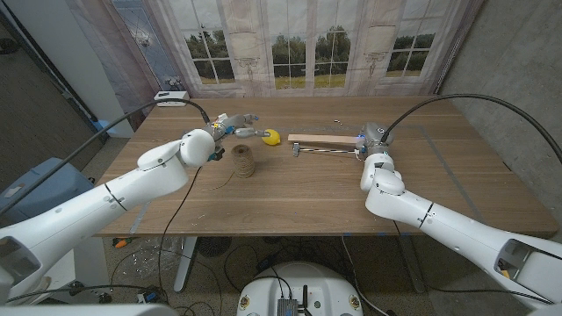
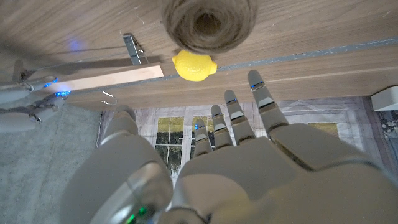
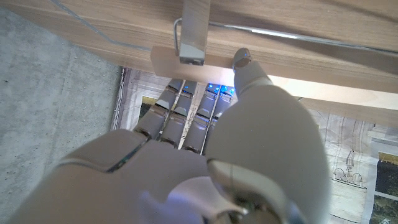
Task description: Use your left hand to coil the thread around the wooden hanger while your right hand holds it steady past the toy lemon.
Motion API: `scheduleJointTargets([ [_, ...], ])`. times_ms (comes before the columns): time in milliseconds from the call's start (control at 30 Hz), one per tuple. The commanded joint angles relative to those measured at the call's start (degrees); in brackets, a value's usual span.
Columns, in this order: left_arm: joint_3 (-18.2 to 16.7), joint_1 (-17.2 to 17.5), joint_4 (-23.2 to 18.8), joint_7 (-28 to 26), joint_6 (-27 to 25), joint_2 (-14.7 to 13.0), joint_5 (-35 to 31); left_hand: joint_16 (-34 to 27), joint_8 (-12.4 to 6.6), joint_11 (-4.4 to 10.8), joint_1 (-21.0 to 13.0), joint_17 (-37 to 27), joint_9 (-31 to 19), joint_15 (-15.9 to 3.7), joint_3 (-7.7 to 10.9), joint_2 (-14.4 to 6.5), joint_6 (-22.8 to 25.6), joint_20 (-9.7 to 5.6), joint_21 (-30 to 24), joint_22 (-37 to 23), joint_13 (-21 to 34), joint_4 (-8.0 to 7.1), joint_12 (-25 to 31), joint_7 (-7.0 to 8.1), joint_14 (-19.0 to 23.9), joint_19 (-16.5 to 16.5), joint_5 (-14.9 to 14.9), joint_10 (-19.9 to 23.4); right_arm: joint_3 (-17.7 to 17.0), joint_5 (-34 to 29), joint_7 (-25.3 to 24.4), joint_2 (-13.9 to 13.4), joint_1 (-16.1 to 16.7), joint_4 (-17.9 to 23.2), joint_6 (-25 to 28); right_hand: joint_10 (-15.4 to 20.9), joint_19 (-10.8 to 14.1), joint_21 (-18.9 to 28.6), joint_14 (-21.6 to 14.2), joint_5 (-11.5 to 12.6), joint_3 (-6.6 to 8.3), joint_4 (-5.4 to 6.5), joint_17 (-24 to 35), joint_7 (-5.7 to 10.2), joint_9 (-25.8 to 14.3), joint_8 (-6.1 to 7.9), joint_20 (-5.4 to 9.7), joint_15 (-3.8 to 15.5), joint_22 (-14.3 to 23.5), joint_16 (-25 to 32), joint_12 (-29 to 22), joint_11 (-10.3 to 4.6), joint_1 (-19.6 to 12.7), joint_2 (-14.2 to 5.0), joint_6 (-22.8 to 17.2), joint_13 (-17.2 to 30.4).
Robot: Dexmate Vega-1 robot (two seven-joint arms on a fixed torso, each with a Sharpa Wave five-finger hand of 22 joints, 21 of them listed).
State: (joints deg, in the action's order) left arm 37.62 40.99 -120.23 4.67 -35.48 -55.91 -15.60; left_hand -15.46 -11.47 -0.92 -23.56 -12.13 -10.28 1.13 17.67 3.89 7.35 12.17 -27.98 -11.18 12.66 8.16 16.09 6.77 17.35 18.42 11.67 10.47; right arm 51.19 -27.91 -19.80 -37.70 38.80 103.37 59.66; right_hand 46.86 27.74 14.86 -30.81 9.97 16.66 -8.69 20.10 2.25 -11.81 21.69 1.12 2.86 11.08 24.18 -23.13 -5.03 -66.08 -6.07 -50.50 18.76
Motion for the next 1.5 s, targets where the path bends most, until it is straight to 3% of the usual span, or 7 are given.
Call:
scheduleJointTargets([
  [33, 8.08, -5.05, -9.43, 13.61, -16.83, -2.39, -12.91, 0.25, -0.29, 0.00, -1.08, -0.10, -0.34, 0.28, -0.01, 0.44, -0.04, -0.03, -0.52, -0.10, 0.26, 0.59, -0.22, 1.08, -0.35, 1.49, 0.30, -0.66, -1.43, 0.38, -1.96, -1.43, 2.60, 3.32, 0.55, 0.51, 0.69, 0.37, 0.02, 0.33, -0.17, -0.05, 0.28, 2.02, -2.40, 0.33, 0.05, 10.22, 0.13, 0.26, -0.29, -0.01, -2.23, -2.55, -5.37, 0.22],
  [533, 17.05, -9.30, -9.52, 23.91, -25.24, -0.96, -27.16, 0.50, 0.03, -0.54, -5.16, 0.10, -0.48, 0.60, 0.73, 0.59, -0.74, -0.16, -1.97, -0.02, 0.94, 1.43, -0.33, 1.03, 0.38, 6.73, 0.77, -1.15, -1.58, 0.34, -1.74, -2.52, 3.80, 5.15, 0.10, 0.56, 0.76, 0.51, -0.02, 0.38, -0.59, -0.06, 0.58, 1.98, -2.43, 0.50, 0.04, 10.26, 0.18, 0.38, -0.45, -0.05, -2.70, -2.54, -5.44, 0.54],
  [1167, 17.99, -8.31, -3.05, 28.16, -23.12, 4.03, -35.48, -0.89, 0.12, -1.37, -12.20, 0.26, -0.56, -0.65, 2.78, -1.17, -2.68, -0.28, -3.97, 0.35, 2.29, 1.18, 1.30, -0.19, 7.14, 15.59, 0.98, 2.59, -1.88, 0.54, -1.05, -3.05, 4.15, 5.19, -0.78, 0.63, 0.76, 0.69, -0.10, 0.43, -1.26, 0.09, 1.02, 2.04, -2.46, 0.69, 0.04, 10.25, 0.23, 0.59, -0.59, -0.11, -3.11, -2.58, -5.46, 0.87],
  [1267, 17.28, -7.41, -2.15, 26.98, -21.99, 4.71, -36.05, -1.86, -0.54, -1.56, -14.45, 0.27, -0.60, -1.68, 3.74, -2.44, -0.78, -1.30, -4.56, 0.40, 2.81, 1.19, 2.46, -0.71, 10.61, 18.04, 0.74, 5.42, -1.83, 0.49, -0.91, -2.99, 4.04, 5.09, -0.72, 0.58, 0.74, 0.71, -0.12, 0.44, -1.32, 0.09, 1.07, 2.09, -2.46, 0.70, 0.04, 10.29, 0.24, 0.60, -0.59, -0.14, -3.21, -2.60, -5.42, 0.92],
  [1400, 16.79, -6.59, -1.27, 26.38, -21.01, 5.40, -37.63, -3.23, -1.27, -0.11, -18.77, 0.46, -0.70, -4.43, 4.94, -3.38, 2.64, -5.81, -6.36, 0.40, 3.86, 1.67, 4.31, -1.02, 16.54, 23.72, -0.15, 9.54, -1.74, 0.44, -0.82, -2.79, 3.82, 4.82, -0.63, 0.62, 0.74, 0.74, -0.15, 0.44, -1.43, 0.12, 1.14, 2.07, -2.46, 0.75, 0.02, 10.25, 0.24, 0.63, -0.58, -0.14, -3.25, -2.62, -5.46, 0.90],
  [1433, 16.93, -6.61, -0.94, 26.63, -20.73, 5.53, -38.35, -3.57, -1.35, -0.03, -20.21, 0.24, -0.74, -5.03, 5.65, -4.75, 3.29, -6.29, -6.39, 0.38, 4.18, 1.50, 4.63, -2.16, 17.63, 23.89, -0.21, 9.96, -1.65, 0.37, -0.78, -2.77, 3.73, 4.75, -0.59, 0.59, 0.75, 0.75, -0.14, 0.45, -1.44, 0.11, 1.15, 2.06, -2.46, 0.75, 0.00, 10.28, 0.24, 0.63, -0.58, -0.16, -3.29, -2.61, -5.46, 0.91],
  [1500, 16.67, -6.52, -0.30, 27.40, -20.12, 5.91, -38.73, -4.07, -2.12, 1.01, -22.41, 0.20, -0.86, -7.14, 6.01, -5.08, 6.28, -9.25, -7.31, 0.34, 4.86, 1.72, 5.78, -2.17, 20.08, 26.28, -0.58, 11.82, -1.55, 0.32, -0.64, -2.85, 3.60, 4.71, -0.74, 0.62, 0.76, 0.77, -0.15, 0.45, -1.48, 0.12, 1.17, 2.09, -2.47, 0.77, 0.00, 10.27, 0.24, 0.64, -0.60, -0.14, -3.31, -2.61, -5.46, 0.94],
])
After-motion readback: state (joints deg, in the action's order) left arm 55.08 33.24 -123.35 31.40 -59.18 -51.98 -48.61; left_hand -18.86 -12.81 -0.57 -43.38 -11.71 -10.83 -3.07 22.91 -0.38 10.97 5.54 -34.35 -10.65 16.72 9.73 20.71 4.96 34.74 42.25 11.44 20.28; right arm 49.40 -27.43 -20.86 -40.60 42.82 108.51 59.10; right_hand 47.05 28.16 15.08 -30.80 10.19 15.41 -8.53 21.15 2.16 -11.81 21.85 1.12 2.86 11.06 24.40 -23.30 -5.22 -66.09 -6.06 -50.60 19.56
